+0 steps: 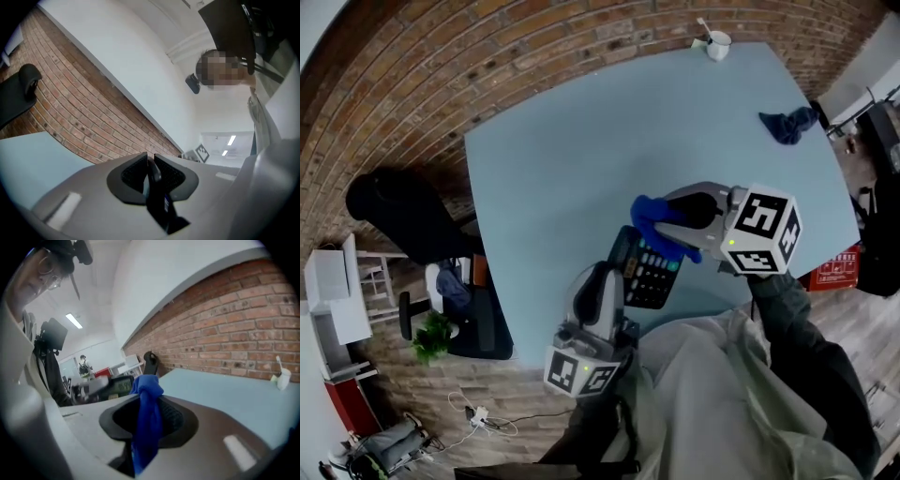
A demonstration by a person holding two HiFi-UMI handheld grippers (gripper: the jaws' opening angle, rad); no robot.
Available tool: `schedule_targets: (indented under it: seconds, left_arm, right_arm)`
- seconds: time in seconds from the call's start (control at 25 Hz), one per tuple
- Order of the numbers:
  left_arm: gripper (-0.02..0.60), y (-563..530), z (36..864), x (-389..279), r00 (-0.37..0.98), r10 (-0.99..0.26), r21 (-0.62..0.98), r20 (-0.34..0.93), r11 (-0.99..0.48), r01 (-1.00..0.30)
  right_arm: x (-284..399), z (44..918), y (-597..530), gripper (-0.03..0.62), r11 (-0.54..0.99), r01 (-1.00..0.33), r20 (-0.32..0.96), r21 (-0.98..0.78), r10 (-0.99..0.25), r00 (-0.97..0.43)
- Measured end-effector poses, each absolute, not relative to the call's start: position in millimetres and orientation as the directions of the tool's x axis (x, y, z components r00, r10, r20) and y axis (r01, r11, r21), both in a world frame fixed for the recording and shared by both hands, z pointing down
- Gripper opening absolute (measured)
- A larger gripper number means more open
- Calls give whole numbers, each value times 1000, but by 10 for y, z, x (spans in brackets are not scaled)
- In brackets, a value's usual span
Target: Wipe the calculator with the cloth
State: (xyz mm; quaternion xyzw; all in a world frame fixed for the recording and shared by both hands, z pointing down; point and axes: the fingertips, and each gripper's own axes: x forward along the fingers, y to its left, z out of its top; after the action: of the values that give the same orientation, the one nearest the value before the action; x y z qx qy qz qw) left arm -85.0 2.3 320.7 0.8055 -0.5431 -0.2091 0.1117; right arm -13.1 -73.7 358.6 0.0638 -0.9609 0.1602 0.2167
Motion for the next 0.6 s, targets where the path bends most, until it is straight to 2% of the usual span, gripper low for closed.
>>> schedule_targets:
  seconds: [0.12,0.2,0.28,0.4,0.48,0.6]
  left_arm:
    - [48,25,3153,-1031,279,-921,494,-271,-382,-781]
    - [48,13,3183,-1135,245,-924,565,-295,-375,-735]
    - [48,4,3263,-1198,219,-930,624,-295,-361,-693]
    - [48,16,3404,-1326,173,-935,730,-311,-351,-586]
    - [48,19,3460,-1396,156,-923,795,-351,-382,-471]
    - [48,-7,3431,-1319,172,-880,844,-443,-474,-251]
  right_arm:
    - [116,4192,-607,100,935,-216,605,-283,-1,-796]
    - [118,4356,-418,101,921,-181,586,-346,61,-808]
    - [66,4218,-340,99,887,-160,435,-434,51,-899]
    - [141,3743,-371,100,870,-75,124,-487,-17,-992]
    - [203,3526,-263,100,857,69,-38,-510,57,-998]
    - [246,3377,-106,99,814,253,-187,-523,180,-966]
